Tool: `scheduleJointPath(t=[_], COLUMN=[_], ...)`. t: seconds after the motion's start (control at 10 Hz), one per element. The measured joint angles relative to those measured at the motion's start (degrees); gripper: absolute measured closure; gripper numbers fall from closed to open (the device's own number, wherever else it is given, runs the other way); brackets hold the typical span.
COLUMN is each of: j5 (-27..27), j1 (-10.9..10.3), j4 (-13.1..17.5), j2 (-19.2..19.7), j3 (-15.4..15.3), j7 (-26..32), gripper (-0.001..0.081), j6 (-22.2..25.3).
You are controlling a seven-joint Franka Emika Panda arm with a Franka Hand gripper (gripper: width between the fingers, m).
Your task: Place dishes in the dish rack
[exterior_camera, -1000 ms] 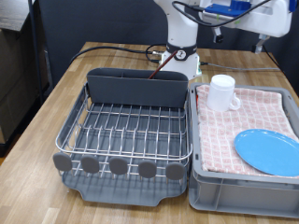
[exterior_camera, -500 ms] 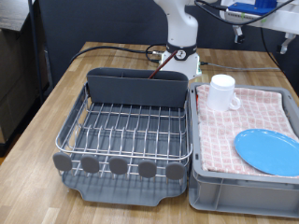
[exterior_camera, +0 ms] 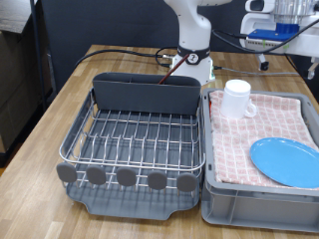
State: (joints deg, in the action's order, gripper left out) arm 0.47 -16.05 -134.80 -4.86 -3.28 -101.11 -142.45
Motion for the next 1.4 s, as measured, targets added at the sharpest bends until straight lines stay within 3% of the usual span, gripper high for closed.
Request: scheduleJointPath(t=[0.5, 0.7, 0.9, 1.1, 1.4], j5=[5.89, 8.73, 9.46, 12.49, 13.18], j1=[0.00, 0.00, 0.08, 0.50, 0.83], j4=[-4.34, -4.77, -4.75, -4.75, -4.74], j2=[5.28, 7.68, 7.78, 9.18, 12.18], j3=[-0.79, -1.29, -1.27, -1.27, -1.14], j7=[4.52, 7.04, 8.08, 12.99, 15.10], gripper=[0.0003, 0.0003, 0.0003, 0.0003, 0.0003], j6=[-13.32, -16.16, -16.10, -17.49, -20.87])
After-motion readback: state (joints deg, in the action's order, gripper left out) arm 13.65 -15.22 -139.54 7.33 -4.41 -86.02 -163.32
